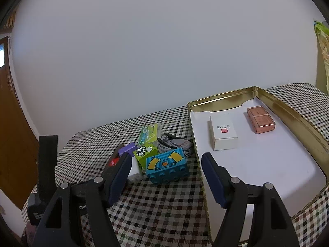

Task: Organize rigid objects
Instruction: 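Move the left gripper back to the pile toward the red Lego brick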

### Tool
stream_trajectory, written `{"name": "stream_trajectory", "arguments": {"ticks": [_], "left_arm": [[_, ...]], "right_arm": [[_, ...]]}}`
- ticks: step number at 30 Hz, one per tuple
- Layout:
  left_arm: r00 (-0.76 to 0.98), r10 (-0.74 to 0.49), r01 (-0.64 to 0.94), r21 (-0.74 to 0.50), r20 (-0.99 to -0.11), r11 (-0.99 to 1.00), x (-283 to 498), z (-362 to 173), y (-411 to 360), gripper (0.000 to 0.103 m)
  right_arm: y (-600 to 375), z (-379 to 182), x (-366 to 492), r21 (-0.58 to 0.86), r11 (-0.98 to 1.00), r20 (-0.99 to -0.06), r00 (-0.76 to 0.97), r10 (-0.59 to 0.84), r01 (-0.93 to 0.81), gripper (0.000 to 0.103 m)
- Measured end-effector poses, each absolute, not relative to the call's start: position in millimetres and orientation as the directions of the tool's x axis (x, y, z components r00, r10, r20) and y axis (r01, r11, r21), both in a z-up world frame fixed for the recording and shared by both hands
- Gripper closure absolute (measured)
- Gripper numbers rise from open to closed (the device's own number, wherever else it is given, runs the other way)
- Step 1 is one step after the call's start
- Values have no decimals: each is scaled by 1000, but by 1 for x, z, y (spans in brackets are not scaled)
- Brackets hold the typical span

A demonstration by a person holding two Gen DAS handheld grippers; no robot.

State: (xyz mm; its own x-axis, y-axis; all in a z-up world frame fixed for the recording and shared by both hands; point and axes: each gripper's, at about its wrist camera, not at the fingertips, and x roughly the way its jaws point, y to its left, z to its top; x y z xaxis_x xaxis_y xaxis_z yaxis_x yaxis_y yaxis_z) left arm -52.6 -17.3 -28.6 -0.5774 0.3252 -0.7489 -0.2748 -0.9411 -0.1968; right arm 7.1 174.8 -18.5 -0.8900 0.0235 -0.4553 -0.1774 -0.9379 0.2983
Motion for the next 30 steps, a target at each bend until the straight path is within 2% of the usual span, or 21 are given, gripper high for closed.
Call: {"name": "stream_trajectory", "arguments": {"ticks": [3, 7, 8, 10, 15, 17, 19, 25, 30], "left_arm": [[-573, 347, -274, -225, -742, -935, -52, -29, -26, 55], [-576, 337, -258, -226, -745, -939, -54, -29, -33, 55], [-581, 327, -243, -225, -746, -944, -54, -28, -35, 53], [-593, 316, -215, -232, -740, -949, -54, -27, -39, 40], [-643, 324, -211, -246, -694, -946, -50, -16, -43, 38], [-653, 295, -213, -206, -697, -955, -50, -16, -39, 41], [-640, 289, -221, -190, -712, -957, -50, -18, -34, 63], [-668, 260, -157, -208, -697, -965, -58, -10, -56, 63], [-645, 223, -125, -186, -731, -974, -67, -20, -63, 60]], "right_arm": [[174, -20, 6, 292, -941, -462, -887, 20, -173, 30], [173, -21, 4, 285, -943, -472, -881, 17, -171, 31], [173, -22, 3, 286, -944, -474, -881, 13, -168, 31], [172, -22, 3, 284, -944, -478, -878, 12, -167, 31], [171, -22, 3, 286, -945, -475, -880, 4, -159, 31], [171, -23, 4, 284, -946, -473, -881, 4, -157, 31], [170, -22, 4, 280, -947, -473, -881, 9, -160, 31], [170, -22, 3, 285, -946, -472, -881, 2, -155, 31], [168, -24, 0, 282, -949, -490, -872, -13, -144, 31]]}}
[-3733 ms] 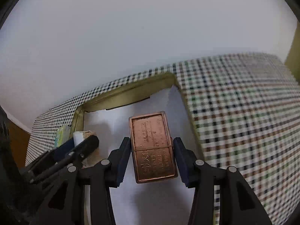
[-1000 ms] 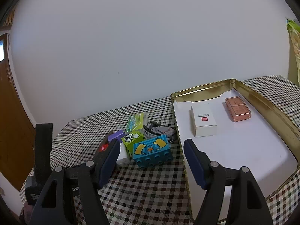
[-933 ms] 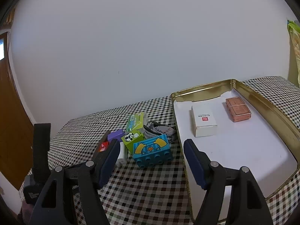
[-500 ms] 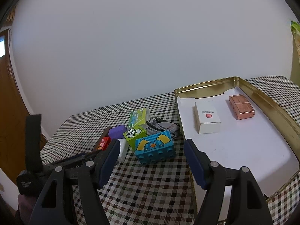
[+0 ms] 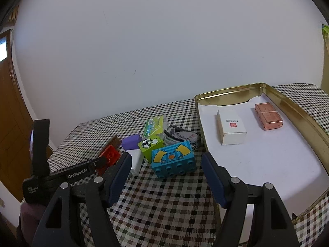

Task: Organize rigid objects
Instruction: 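Move the left gripper back to the pile toward the red Lego brick, then grasp the red Lego brick with the left gripper while the right gripper approaches the white charger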

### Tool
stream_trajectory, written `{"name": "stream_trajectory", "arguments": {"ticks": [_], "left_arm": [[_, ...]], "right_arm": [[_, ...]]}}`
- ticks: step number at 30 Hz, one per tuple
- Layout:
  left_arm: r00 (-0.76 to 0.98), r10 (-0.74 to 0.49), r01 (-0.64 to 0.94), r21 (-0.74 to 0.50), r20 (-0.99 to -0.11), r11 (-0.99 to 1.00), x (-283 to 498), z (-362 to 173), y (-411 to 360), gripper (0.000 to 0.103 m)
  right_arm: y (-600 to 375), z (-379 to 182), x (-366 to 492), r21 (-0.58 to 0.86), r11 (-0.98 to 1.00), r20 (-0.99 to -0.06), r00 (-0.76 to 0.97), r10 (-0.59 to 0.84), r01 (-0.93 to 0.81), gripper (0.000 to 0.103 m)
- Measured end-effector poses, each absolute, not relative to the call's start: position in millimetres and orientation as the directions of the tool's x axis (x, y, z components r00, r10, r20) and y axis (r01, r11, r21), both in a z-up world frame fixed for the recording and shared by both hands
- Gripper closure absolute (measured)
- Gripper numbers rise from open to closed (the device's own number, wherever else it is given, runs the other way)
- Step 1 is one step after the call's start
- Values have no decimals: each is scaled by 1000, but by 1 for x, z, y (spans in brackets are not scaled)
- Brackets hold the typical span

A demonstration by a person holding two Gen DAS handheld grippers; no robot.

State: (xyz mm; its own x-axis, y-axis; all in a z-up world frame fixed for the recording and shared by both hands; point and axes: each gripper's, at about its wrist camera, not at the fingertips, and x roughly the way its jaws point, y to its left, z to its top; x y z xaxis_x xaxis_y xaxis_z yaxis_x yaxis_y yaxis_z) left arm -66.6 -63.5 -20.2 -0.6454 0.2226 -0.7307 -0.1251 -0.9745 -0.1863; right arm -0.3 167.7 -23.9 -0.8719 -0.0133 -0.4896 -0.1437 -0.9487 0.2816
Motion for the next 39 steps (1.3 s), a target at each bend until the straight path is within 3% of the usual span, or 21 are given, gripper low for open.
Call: {"name": "stream_trajectory", "arguments": {"ticks": [5, 9, 15, 20, 26, 31, 34, 39], "left_arm": [[-641, 231, -142, -182, -732, -973, -69, -24, -53, 59], [-674, 179, -119, -134, -717, -984, -66, -19, -69, 47], [-653, 263, -209, -165, -710, -964, -67, -18, -93, 47], [-682, 235, -249, -83, -693, -965, -68, -12, -93, 47], [-635, 367, -419, -95, -680, -903, -60, -6, -71, 47], [-606, 327, -414, -63, -725, -908, -74, -21, -61, 47], [-565, 400, -428, -158, -722, -890, -83, -19, -67, 39], [-561, 438, -439, -196, -702, -877, -96, -12, -70, 39]], "right_arm": [[167, -25, -1, 276, -951, -494, -869, -14, -141, 31], [167, -25, -2, 276, -951, -497, -868, -18, -139, 31], [161, -26, -3, 251, -961, -504, -863, -24, -120, 31], [156, -28, -5, 220, -968, -510, -860, -11, -118, 31], [157, -32, -11, 264, -955, -533, -846, -30, -132, 31], [151, -31, -11, 240, -963, -528, -849, -27, -119, 31], [151, -31, -10, 238, -964, -527, -849, -27, -117, 31], [154, -32, -10, 257, -959, -529, -848, -36, -120, 31]]}}
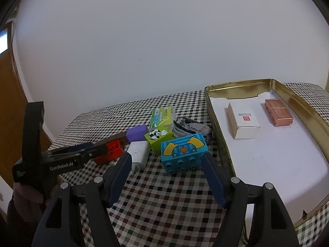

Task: Organize rigid objects
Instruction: 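Grasp the red Lego brick with the left gripper while the right gripper approaches the white charger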

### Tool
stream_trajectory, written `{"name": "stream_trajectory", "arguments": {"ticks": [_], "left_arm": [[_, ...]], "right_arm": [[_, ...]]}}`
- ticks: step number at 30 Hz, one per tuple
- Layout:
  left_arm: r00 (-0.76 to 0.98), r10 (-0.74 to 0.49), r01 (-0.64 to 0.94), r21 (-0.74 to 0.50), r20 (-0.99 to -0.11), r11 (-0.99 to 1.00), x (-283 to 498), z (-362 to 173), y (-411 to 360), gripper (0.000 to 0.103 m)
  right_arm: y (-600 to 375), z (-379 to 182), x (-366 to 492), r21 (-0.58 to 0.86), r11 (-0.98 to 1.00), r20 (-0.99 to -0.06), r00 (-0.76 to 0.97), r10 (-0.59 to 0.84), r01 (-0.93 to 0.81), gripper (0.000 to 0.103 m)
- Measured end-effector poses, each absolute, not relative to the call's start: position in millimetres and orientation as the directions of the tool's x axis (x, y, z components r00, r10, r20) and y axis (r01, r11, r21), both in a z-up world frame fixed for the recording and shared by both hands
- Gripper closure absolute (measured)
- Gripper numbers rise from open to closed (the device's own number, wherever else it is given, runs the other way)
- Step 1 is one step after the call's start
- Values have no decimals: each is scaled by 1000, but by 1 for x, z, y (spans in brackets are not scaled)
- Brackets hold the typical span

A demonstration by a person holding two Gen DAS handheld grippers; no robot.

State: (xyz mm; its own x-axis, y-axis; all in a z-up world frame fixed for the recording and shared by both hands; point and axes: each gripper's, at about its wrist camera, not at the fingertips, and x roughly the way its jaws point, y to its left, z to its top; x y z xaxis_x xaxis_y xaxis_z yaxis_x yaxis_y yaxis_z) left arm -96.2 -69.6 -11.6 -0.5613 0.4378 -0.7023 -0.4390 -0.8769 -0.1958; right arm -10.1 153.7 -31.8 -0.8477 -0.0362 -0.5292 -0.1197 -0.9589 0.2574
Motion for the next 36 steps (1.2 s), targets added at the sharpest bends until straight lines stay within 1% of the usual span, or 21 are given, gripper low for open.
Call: {"name": "stream_trajectory", "arguments": {"ticks": [4, 8, 12, 15, 22, 27, 32, 33, 34, 35, 36], "left_arm": [[-538, 475, -466, -223, -697, -856, -89, -6, -79, 39], [-536, 456, -485, -184, -710, -855, -80, -10, -73, 39], [-509, 432, -491, -161, -745, -856, -85, -19, -63, 39], [-497, 402, -512, -115, -769, -851, -90, -24, -48, 39], [-519, 376, -525, -61, -768, -849, -105, -23, -32, 38], [-519, 343, -548, -3, -783, -837, -108, -35, -22, 38], [-528, 353, -539, -16, -773, -842, -115, -35, -21, 39], [-523, 352, -534, -23, -777, -845, -115, -37, -21, 46], [-530, 347, -532, -16, -774, -847, -114, -36, -22, 60], [-534, 345, -530, -12, -772, -848, -112, -36, -22, 68], [-540, 340, -526, -7, -770, -850, -110, -36, -24, 73]], "right_arm": [[155, -31, -10, 262, -957, -528, -848, -37, -121, 31], [157, -31, -12, 272, -956, -539, -841, -55, -112, 31], [159, -31, -12, 287, -951, -541, -839, -63, -113, 31], [159, -30, -12, 290, -950, -537, -841, -64, -113, 31], [157, -32, -14, 279, -954, -547, -835, -62, -112, 31], [155, -33, -17, 266, -957, -552, -832, -54, -114, 31], [153, -34, -18, 249, -962, -556, -830, -44, -115, 31], [153, -34, -18, 248, -962, -555, -830, -45, -114, 31], [152, -34, -19, 247, -962, -556, -830, -45, -114, 31], [153, -34, -19, 248, -962, -555, -830, -44, -114, 31], [153, -35, -19, 249, -962, -555, -831, -46, -113, 31]]}}
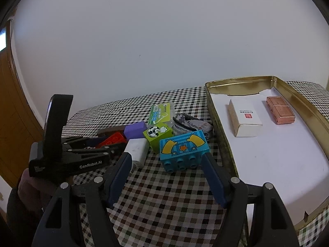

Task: Organize rigid objects
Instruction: 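Grasp the red Lego brick with the left gripper while the right gripper approaches the white charger, then grasp the white charger plug with the right gripper and lift it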

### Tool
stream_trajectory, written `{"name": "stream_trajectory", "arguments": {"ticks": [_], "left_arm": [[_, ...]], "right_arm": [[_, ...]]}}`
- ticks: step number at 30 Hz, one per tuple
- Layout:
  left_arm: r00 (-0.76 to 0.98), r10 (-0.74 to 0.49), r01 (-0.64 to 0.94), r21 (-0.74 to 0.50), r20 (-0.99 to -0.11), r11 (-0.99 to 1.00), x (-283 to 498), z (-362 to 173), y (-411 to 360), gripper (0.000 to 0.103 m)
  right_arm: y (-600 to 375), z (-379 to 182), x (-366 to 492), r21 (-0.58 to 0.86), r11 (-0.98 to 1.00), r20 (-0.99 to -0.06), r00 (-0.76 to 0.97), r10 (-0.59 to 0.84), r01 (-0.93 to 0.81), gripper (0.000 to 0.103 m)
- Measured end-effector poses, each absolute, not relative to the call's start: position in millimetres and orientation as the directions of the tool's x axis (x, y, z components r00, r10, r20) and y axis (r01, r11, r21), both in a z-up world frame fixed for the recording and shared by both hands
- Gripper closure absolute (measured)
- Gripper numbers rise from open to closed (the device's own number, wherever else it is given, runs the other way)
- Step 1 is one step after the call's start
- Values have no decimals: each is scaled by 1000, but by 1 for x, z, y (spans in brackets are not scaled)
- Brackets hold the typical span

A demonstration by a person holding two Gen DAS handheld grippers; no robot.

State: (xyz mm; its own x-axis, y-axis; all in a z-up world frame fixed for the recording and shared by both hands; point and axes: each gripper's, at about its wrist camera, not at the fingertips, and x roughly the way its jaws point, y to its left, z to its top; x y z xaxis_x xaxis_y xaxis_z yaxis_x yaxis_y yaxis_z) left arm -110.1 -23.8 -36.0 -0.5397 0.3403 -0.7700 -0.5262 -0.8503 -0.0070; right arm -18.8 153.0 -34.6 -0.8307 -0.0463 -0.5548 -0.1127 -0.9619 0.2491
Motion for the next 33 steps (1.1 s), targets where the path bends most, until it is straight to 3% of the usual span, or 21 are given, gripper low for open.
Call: {"name": "stream_trajectory", "arguments": {"ticks": [6, 9, 17, 23, 27, 33], "left_arm": [[-537, 346, -501, -39, -770, -864, -103, -36, -30, 73], [-542, 340, -486, -43, -769, -873, -95, -36, -37, 73], [-591, 316, -357, -110, -742, -928, -96, -31, -79, 73], [-611, 306, -312, -133, -730, -941, -98, -25, -86, 73], [-608, 301, -305, -135, -734, -943, -98, -24, -89, 73], [-607, 292, -304, -124, -739, -945, -97, -25, -84, 73]], "right_arm": [[142, -31, -22, 243, -967, -530, -845, -62, -82, 31], [127, -31, -31, 244, -969, -534, -839, -101, -39, 47], [95, -41, -73, 292, -956, -601, -780, -175, -11, 48], [91, -47, -92, 236, -969, -655, -749, -100, -78, 48], [105, -61, -103, 291, -948, -714, -689, -127, -127, 48], [100, -56, -113, 229, -964, -729, -680, -79, -134, 48]]}}
